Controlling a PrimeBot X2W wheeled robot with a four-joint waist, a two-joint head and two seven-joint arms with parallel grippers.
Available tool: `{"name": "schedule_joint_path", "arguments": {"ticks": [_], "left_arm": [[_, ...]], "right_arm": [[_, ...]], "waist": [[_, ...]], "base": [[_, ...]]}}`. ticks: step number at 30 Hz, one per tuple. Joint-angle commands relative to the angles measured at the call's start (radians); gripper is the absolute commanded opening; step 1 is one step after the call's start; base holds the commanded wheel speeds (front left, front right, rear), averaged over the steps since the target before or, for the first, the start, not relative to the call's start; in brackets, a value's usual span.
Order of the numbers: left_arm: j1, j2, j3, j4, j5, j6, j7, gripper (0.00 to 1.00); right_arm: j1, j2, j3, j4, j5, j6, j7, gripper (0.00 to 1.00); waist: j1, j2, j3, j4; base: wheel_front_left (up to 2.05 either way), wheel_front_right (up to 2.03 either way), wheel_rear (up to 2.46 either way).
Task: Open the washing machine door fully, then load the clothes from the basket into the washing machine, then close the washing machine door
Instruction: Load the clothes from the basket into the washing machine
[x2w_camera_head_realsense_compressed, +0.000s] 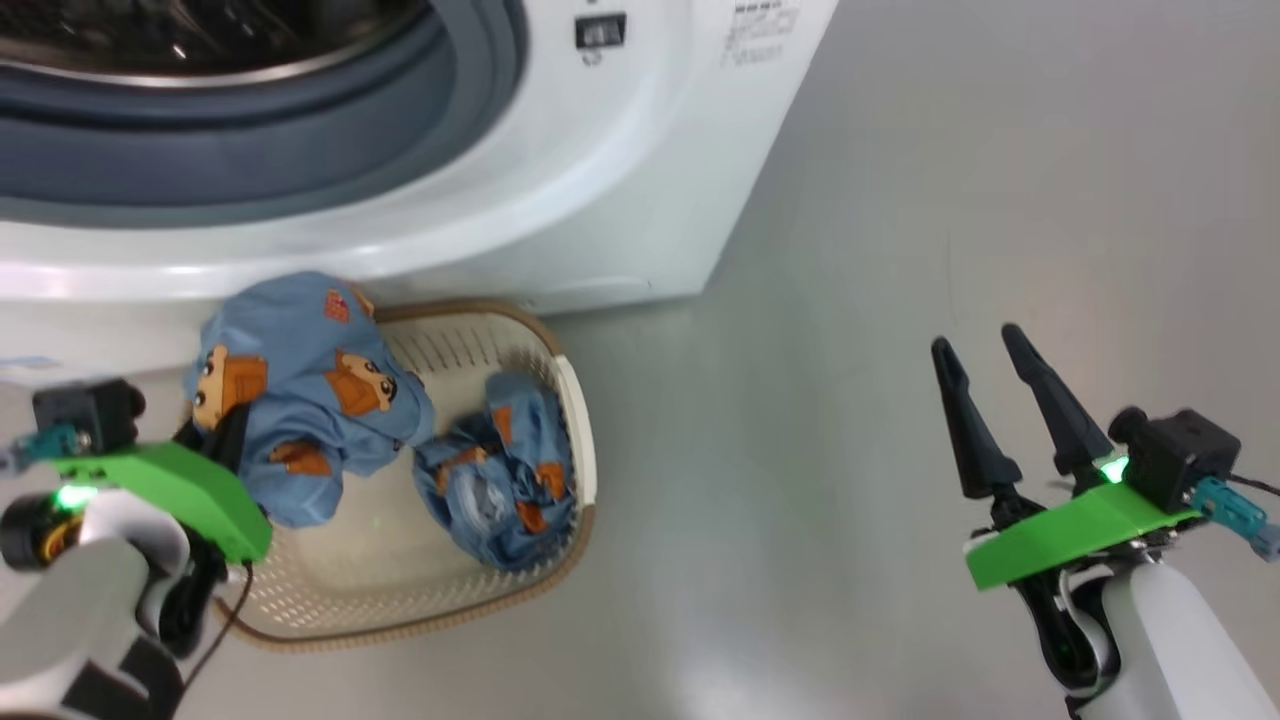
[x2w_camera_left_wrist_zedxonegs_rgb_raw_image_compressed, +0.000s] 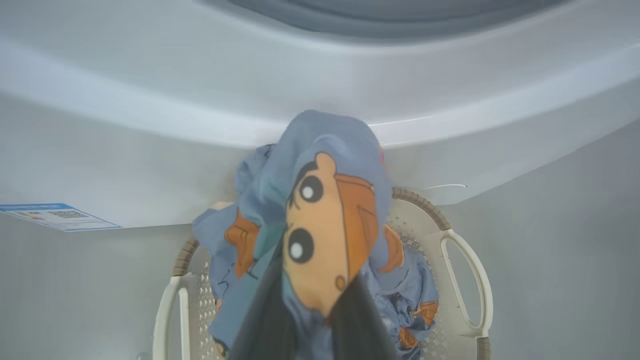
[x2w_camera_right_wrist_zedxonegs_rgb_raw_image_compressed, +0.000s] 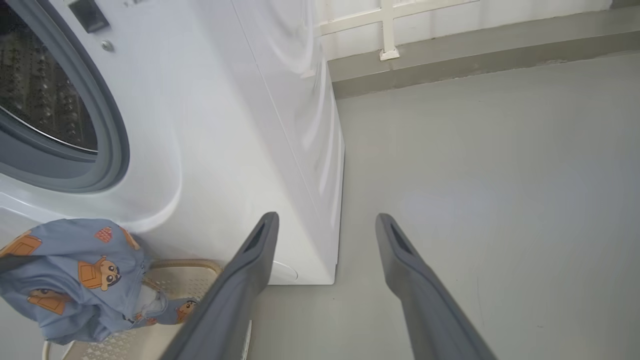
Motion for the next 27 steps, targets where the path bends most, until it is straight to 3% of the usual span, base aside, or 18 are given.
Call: {"name": "schedule_joint_path", "arguments": {"ticks": [1,2,7,16,27], "left_arm": [[0.057,0.038,0.097,-0.052,0.06,-0.001,-0.014,0.0],[0.057,0.038,0.097,-0.052,0.06,-0.001,-0.014,0.0],[0.212,0.006,0.296,-0.182,0.207,-0.001,-0.014,0.0],[0.44,-0.07,0.548,-0.391,0.365,-0.001,-0.014,0.0],[0.693,-0.181,0.737,-0.662,0.522,-0.001,-0.014,0.0]], "right_arm": [[0.042,-0.019,0.017,-0.016,0.016,0.002,-0.005,1.0],[0.042,-0.019,0.017,-0.016,0.016,0.002,-0.005,1.0],[0.097,-0.047,0.011,-0.008,0.032,0.002,-0.005,1.0],[0.183,-0.073,-0.005,-0.008,0.051,0.002,-0.005,1.0],[0.267,-0.093,-0.043,-0.011,0.066,0.002,-0.005,1.0]], "waist": [[0.0,0.0,-0.101,0.037],[0.0,0.0,-0.101,0.037],[0.0,0.0,-0.184,0.047],[0.0,0.0,-0.277,0.063],[0.0,0.0,-0.346,0.081]], "base": [[0.0,0.0,0.0],[0.0,0.0,0.0],[0.0,0.0,0.0],[0.0,0.0,0.0],[0.0,0.0,0.0]]}}
